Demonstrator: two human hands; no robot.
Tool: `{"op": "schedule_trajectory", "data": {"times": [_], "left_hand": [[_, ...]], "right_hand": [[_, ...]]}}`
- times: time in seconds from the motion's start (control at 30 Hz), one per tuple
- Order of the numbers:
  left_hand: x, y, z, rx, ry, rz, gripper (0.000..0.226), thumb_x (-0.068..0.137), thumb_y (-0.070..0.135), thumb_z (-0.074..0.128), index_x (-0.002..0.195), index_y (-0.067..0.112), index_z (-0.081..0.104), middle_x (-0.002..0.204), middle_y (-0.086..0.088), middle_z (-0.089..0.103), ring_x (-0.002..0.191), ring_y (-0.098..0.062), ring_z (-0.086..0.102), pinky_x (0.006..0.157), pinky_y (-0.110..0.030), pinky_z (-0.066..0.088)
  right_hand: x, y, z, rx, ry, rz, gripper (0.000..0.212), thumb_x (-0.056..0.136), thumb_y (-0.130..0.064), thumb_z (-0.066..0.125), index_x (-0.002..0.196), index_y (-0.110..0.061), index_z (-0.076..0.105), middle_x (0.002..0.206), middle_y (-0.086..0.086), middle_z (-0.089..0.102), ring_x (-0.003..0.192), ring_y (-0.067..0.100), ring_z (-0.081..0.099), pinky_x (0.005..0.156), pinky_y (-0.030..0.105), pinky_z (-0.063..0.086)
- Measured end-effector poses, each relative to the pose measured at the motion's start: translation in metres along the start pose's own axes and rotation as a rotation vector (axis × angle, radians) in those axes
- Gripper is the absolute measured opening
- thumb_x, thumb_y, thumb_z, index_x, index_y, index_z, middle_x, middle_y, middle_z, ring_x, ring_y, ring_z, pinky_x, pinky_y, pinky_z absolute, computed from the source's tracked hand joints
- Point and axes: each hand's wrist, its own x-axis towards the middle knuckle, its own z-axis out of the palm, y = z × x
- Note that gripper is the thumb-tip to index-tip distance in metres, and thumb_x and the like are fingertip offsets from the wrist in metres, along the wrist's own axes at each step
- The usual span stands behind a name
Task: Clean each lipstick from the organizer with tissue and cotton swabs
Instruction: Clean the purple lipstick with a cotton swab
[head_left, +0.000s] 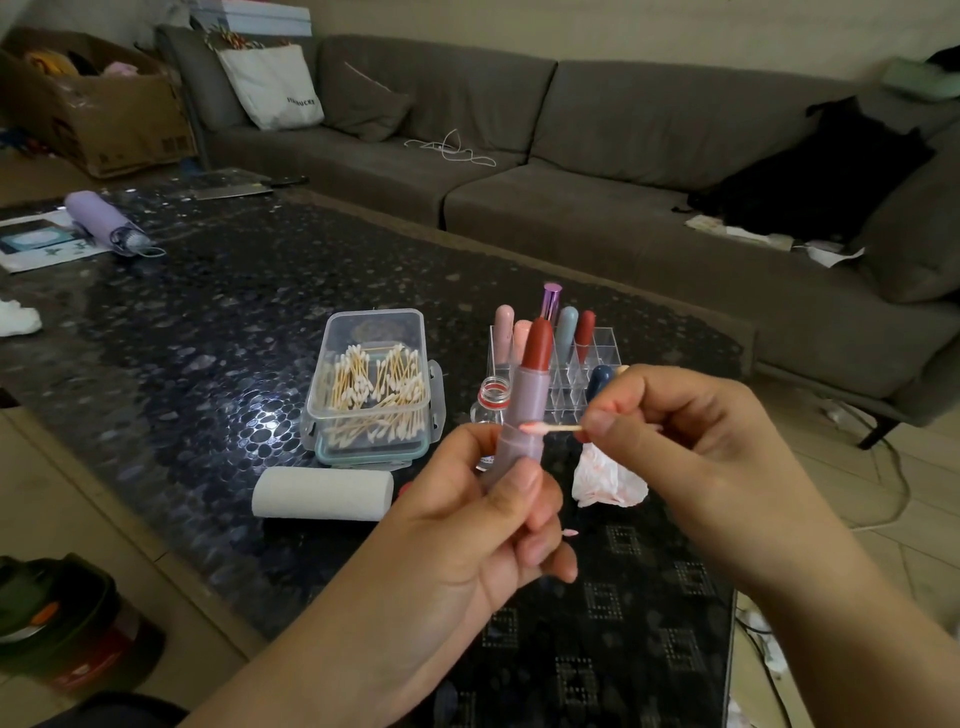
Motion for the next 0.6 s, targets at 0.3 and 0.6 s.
{"op": "schedule_trajectory", "data": {"times": [0.3, 0.6], "left_hand": [[0.001, -0.004, 0.003, 0.022, 0.052, 0.015, 0.029, 0.078, 0.026, 0.052, 0.083, 0.008, 0.075, 0.066, -0.006, 0.054, 0.054, -0.013, 0.048, 0.057, -0.029, 0.05], [0.005, -0.006, -0.007, -0.075, -0.082, -0.037, 0.038, 0.061, 0.03, 0.087, 0.09, 0.012, 0.072, 0.066, -0.003, 0.049, 0.054, -0.011, 0.045, 0.061, -0.029, 0.05]], "right_hand": [[0.0, 0.0, -0.001, -0.007, -0.016, 0.01, 0.027, 0.071, -0.041, 0.06, 0.072, -0.015, 0.067, 0.066, 0.014, 0.057, 0.061, 0.017, 0.049, 0.058, 0.023, 0.042], [0.001, 0.002, -0.003, 0.002, 0.0, 0.004, 0.027, 0.071, -0.039, 0.061, 0.071, -0.012, 0.065, 0.061, 0.014, 0.049, 0.058, 0.011, 0.043, 0.055, 0.016, 0.037]]}}
